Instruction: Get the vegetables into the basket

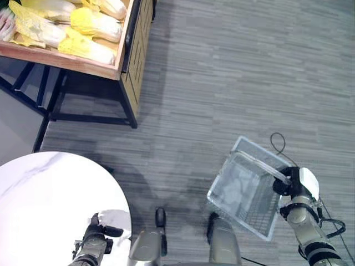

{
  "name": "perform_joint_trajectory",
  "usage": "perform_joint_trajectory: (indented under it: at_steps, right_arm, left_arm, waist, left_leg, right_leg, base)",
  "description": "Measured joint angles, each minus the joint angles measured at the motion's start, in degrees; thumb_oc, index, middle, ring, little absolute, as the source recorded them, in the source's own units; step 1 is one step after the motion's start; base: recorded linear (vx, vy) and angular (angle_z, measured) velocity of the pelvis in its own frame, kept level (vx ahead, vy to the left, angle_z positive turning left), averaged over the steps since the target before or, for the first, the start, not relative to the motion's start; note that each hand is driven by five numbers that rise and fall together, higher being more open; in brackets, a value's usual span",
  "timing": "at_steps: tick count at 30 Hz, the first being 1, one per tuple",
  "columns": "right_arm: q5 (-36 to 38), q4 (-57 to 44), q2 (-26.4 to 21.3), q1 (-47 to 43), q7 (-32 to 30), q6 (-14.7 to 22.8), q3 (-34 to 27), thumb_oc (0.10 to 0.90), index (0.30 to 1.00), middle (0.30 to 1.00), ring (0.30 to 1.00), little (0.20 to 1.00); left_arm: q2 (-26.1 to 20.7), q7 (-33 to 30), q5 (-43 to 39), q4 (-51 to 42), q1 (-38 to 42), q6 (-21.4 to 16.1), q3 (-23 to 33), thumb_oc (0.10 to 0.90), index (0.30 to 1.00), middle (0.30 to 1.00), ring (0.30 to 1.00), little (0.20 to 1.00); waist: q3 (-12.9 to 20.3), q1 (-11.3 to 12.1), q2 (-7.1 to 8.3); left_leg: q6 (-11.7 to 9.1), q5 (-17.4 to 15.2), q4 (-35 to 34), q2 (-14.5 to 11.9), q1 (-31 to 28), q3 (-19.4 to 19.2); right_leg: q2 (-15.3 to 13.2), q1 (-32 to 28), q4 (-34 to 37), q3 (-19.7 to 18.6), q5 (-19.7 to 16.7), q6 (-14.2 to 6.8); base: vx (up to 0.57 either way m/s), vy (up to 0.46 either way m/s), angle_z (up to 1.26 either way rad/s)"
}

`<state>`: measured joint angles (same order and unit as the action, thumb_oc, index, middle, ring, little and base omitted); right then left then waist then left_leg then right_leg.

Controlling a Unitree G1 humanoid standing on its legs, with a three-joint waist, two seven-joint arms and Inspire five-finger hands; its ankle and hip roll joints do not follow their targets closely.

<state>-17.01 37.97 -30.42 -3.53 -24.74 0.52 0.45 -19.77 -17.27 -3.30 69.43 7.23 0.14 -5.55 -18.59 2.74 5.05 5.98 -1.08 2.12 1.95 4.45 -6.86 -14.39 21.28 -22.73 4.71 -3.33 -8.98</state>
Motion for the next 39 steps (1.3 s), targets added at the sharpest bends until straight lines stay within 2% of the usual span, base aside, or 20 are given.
perform_joint_trajectory:
  at_steps: [2,5,7,9,10,12,13,14,16,17,22,24,25,28,29,31,32,35,36,39]
  right_arm:
    - [0.1,-0.2,0.0,-0.2,0.0,-0.2,0.0,0.400,0.300,0.300,0.300,0.300]
    - [0.1,-0.1,0.0,0.2,-0.2,-0.3,0.1,0.400,0.300,0.300,0.300,0.300]
    - [0.1,-0.1,0.0,0.8,-0.3,-0.4,0.1,0.400,0.300,0.300,0.300,0.300]
    - [0.1,0.4,0.1,4.0,-0.3,-1.0,0.1,0.400,0.300,0.300,0.300,0.300]
    - [0.1,1.3,-0.2,4.2,-0.2,-1.5,0.1,0.400,0.300,0.300,0.300,0.300]
    - [0.4,1.6,-1.1,3.7,-0.2,-2.2,0.0,0.400,0.300,0.300,0.300,0.300]
    - [1.0,1.7,-2.0,3.2,-0.2,-2.3,-0.1,0.400,0.300,0.300,0.300,0.300]
    - [1.2,1.7,-2.6,2.9,-0.2,-2.6,-0.2,0.400,0.300,0.300,0.300,0.300]
    - [1.4,1.7,-3.8,2.5,-0.2,-2.8,-0.8,0.400,0.300,0.300,0.300,0.300]
    - [1.7,1.6,-4.2,2.9,-0.2,-2.8,-1.1,0.400,0.300,0.300,0.300,0.300]
    - [2.3,0.4,-6.0,3.5,-0.5,-2.6,-3.0,0.400,0.300,0.300,0.300,0.300]
    - [2.3,-0.4,-6.1,5.4,-0.9,-2.4,-3.8,0.400,0.300,0.300,0.300,0.300]
    - [2.4,-0.5,-5.8,5.2,-0.9,-2.3,-3.7,0.400,0.300,0.300,0.300,0.300]
    - [2.3,-0.5,-5.1,4.7,-1.0,-2.1,-3.2,0.400,0.300,0.300,0.300,0.300]
    - [2.4,-0.2,-4.4,4.0,-1.5,-2.2,-2.5,0.400,0.300,0.300,0.300,0.300]
    - [2.3,-0.6,-3.9,4.1,-1.6,-1.6,-2.0,0.400,0.300,0.300,0.300,0.300]
    - [2.3,-0.6,-4.0,3.7,-1.6,-1.5,-1.8,0.400,0.300,0.300,0.300,0.300]
    - [2.2,-0.8,-4.7,3.8,-1.7,-1.4,-2.0,0.400,0.300,0.300,0.300,0.300]
    - [2.1,-0.7,-4.3,3.6,-1.7,-1.5,-2.1,0.400,0.300,0.300,0.300,0.300]
    - [2.2,-0.7,-3.1,3.4,-1.6,-1.5,-2.1,0.400,0.300,0.300,0.300,0.300]
  left_arm:
    - [0.6,-0.2,0.0,0.4,0.0,0.0,0.0,0.900,1.000,1.000,1.000,1.000]
    - [2.4,-0.2,0.0,1.3,-0.5,0.3,0.3,0.900,1.000,1.000,1.000,1.000]
    - [3.7,-0.2,0.1,2.8,-0.7,0.4,0.8,0.900,1.000,1.000,1.000,1.000]
    - [4.6,-0.1,0.0,3.3,-1.8,0.7,1.3,0.900,1.000,1.000,1.000,1.000]
    - [5.3,-0.1,0.0,3.3,-2.8,0.7,1.8,0.900,1.000,1.000,1.000,1.000]
    - [7.0,-0.1,0.0,2.8,-4.2,0.6,1.8,0.900,1.000,1.000,1.000,1.000]
    - [7.9,-0.1,0.0,2.3,-4.2,0.8,1.8,0.900,1.000,1.000,1.000,1.000]
    - [8.3,0.0,0.0,2.2,-4.1,0.7,1.8,0.900,1.000,1.000,1.000,1.000]
    - [9.9,0.0,0.0,2.3,-3.7,0.1,1.7,0.900,1.000,1.000,1.000,1.000]
    - [9.7,0.0,0.0,2.0,-3.4,-0.6,1.7,0.900,1.000,1.000,1.000,1.000]
    - [9.3,-0.1,0.0,1.9,-2.8,-0.4,1.8,0.900,1.000,1.000,1.000,1.000]
    - [9.3,-0.1,0.0,0.7,-2.2,-0.5,1.0,0.900,1.000,1.000,1.000,1.000]
    - [9.3,-0.1,0.0,0.4,-2.2,-0.3,0.5,0.900,1.000,1.000,1.000,1.000]
    - [9.2,0.0,0.0,0.4,-2.4,0.3,0.4,0.900,1.000,1.000,1.000,1.000]
    - [9.1,-0.1,0.0,0.9,-2.5,0.5,0.5,0.900,1.000,1.000,1.000,1.000]
    - [8.9,-0.1,0.0,1.8,-2.8,0.9,0.5,0.900,1.000,1.000,1.000,1.000]
    - [9.1,-0.1,0.0,2.2,-3.3,0.9,0.5,0.900,1.000,1.000,1.000,1.000]
    - [9.2,-0.1,0.1,2.2,-3.7,0.9,0.5,0.900,1.000,1.000,1.000,1.000]
    - [9.0,-0.1,0.1,2.3,-3.5,0.9,0.5,0.900,1.000,1.000,1.000,1.000]
    - [8.1,0.0,0.1,0.7,-2.7,0.6,-0.3,0.900,1.000,1.000,1.000,1.000]
  waist:
    - [-0.2,-0.6,-0.31]
    - [-0.8,-1.4,-0.92]
    - [-1.5,-2.4,-1.83]
    - [-2.1,-3.0,-1.55]
    - [-2.5,-3.1,-2.50]
    - [-2.3,-3.3,-5.61]
    - [-2.4,-3.6,-6.75]
    - [-2.5,-3.5,-6.67]
    - [-1.8,-4.1,-8.00]
    - [-2.1,-4.0,-7.42]
    - [-2.7,-3.4,-6.43]
    - [-2.8,-3.1,-6.24]
    - [-2.8,-2.4,-6.26]
    - [-2.9,-1.7,-6.45]
    - [-2.9,-1.8,-6.64]
    - [-3.0,-1.1,-6.69]
    - [-2.9,-0.3,-6.75]
    - [-2.6,-1.3,-7.24]
    - [-2.4,-1.2,-7.46]
    - [-2.4,-1.2,-5.44]
  left_leg:
    - [0.8,-0.7,-0.5,-0.1,-0.2,0.5]
    - [0.5,-3.0,-0.1,0.1,-1.1,1.5]
    - [-1.4,-4.3,0.6,-0.3,-1.9,2.9]
    - [-4.4,-6.7,1.6,-0.4,-5.1,5.3]
    - [-5.7,-7.7,1.6,-1.7,-6.9,6.3]
    - [-8.3,-8.3,2.6,-5.8,-7.1,6.9]
    - [-9.1,-7.9,3.6,-7.6,-6.8,8.3]
    - [-9.5,-7.4,4.4,-7.6,-6.4,8.5]
    - [-11.7,-4.2,7.0,-9.2,-5.4,11.1]
    - [-14.1,-1.8,9.6,-9.7,-4.6,12.4]
    - [-18.5,3.2,27.8,-9.6,4.5,14.9]
    - [-18.0,-0.2,27.2,-7.8,8.1,12.6]
    - [-15.7,-1.4,19.6,-6.3,10.4,10.4]
    - [-13.4,1.2,7.4,-4.7,12.9,10.3]
    - [-13.5,2.6,4.0,-5.3,12.9,11.2]
    - [-13.9,5.7,-1.8,-6.7,12.0,11.3]
    - [-13.1,7.2,-2.2,-6.7,12.0,11.7]
    - [-9.6,10.0,-2.2,-5.4,9.2,10.3]
    - [-7.9,12.7,-2.6,-5.2,8.8,9.5]
    - [-5.8,11.6,-3.6,-2.7,7.1,6.2]
  right_leg:
    - [1.7,1.0,6.6,1.9,0.1,0.0]
    - [2.4,1.5,18.4,1.0,-2.6,-0.5]
    - [1.8,1.3,25.2,0.6,-3.4,-0.7]
    - [0.0,-1.6,22.8,3.1,-1.5,-0.5]
    - [0.9,-1.8,20.5,3.7,-4.8,-0.1]
    - [4.2,-1.3,16.5,5.2,-4.9,0.9]
    - [5.9,-1.1,15.1,5.6,-4.4,3.1]
    - [6.4,-1.2,14.8,5.8,-4.3,5.3]
    - [7.6,-2.4,13.4,8.5,-1.3,6.4]
    - [8.1,-3.8,13.8,9.5,-0.3,7.4]
    - [9.1,-7.8,15.0,10.7,2.8,12.0]
    - [9.1,-9.9,17.8,11.6,1.7,11.7]
    - [10.0,-11.2,20.0,11.6,1.9,11.8]
    - [12.4,-13.6,22.8,11.5,1.4,11.4]
    - [13.8,-15.4,24.6,10.9,1.6,9.9]
    - [15.5,-17.6,26.1,10.1,1.4,9.9]
    - [16.4,-19.3,27.1,7.4,1.7,9.9]
    - [16.0,-20.8,26.5,4.6,2.8,9.3]
    - [15.4,-20.9,25.5,4.3,3.6,8.6]
    - [12.0,-18.1,20.1,1.2,5.5,6.3]
  base:
    - [0.18,-0.078,0.11]
    - [0.32,-0.158,0.20]
    - [0.27,-0.161,0.30]
    - [0.21,-0.162,0.57]
    - [0.22,-0.200,0.49]
    - [0.18,-0.201,0.10]
    - [0.22,-0.265,0.06]
    - [0.29,-0.360,0.10]
    - [0.16,-0.239,0.36]
    - [0.13,-0.242,0.52]
    - [0.13,-0.166,0.20]
    - [0.16,-0.031,0.25]
    - [0.19,0.020,0.00]
    - [0.31,0.098,-0.21]
    - [0.18,0.087,-0.32]
    - [0.32,0.189,-0.56]
    - [0.27,0.184,-0.90]
    - [0.29,0.320,-0.66]
    - [0.17,0.246,-0.13]
    - [0.12,0.179,-0.35]
